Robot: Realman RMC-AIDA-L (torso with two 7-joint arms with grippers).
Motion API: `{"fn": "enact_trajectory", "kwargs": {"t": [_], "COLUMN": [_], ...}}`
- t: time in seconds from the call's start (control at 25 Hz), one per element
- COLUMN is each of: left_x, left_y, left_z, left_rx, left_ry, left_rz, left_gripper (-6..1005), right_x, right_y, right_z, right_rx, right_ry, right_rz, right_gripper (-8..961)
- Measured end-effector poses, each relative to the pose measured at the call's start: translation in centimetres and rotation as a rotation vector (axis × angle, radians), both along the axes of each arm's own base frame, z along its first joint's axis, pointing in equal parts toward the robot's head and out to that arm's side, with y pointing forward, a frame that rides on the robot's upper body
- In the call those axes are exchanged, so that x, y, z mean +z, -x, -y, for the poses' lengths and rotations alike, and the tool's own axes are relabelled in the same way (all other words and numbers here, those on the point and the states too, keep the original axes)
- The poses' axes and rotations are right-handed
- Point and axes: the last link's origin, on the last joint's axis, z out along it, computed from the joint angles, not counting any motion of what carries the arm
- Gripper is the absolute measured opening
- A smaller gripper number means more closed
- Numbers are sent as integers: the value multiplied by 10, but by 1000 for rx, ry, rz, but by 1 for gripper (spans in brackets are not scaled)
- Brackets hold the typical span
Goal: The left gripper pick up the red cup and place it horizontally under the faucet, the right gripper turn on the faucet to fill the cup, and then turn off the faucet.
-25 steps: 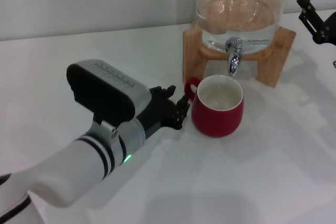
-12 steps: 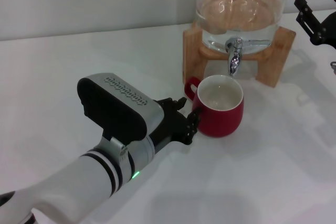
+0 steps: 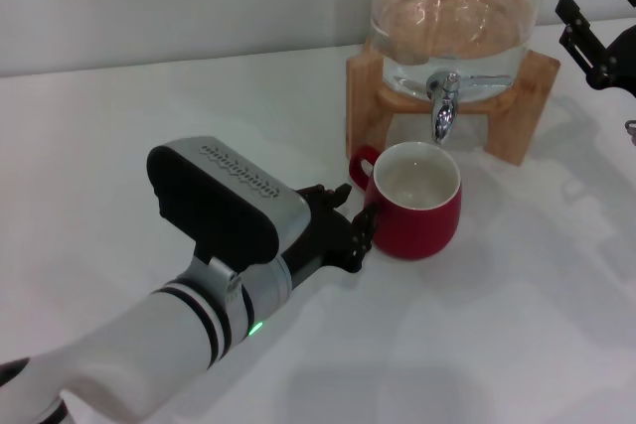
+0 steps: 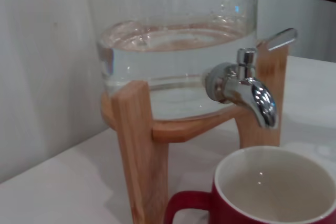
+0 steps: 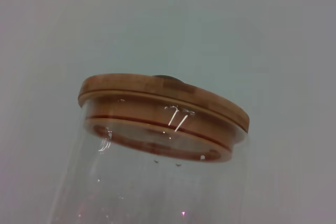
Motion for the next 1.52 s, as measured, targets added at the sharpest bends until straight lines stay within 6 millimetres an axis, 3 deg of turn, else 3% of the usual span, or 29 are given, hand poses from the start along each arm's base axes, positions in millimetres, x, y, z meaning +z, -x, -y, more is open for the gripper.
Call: {"fn": "enact_trajectory", "kwargs": {"t": [0.56, 0.76, 1.16, 1.52], "left_x": [-6, -5, 11, 47], "left_y": [-17, -19, 8, 38], "left_z": [-28, -28, -6, -2], "left_rx": [-10, -14, 16, 29], "left_ry": [22, 20, -60, -185], "left_rz": [-7, -5, 8, 120], "left_gripper": [333, 333, 334, 334], "right_x": [3, 3, 6, 14], "right_y": [-1, -2, 0, -2], "right_z": [10, 10, 7, 3], "right_rx": [24, 20, 22, 9], "right_ry": [-19, -19, -32, -66], "right_rz": [-10, -10, -11, -10], "right_gripper": [612, 612, 612, 612]}}
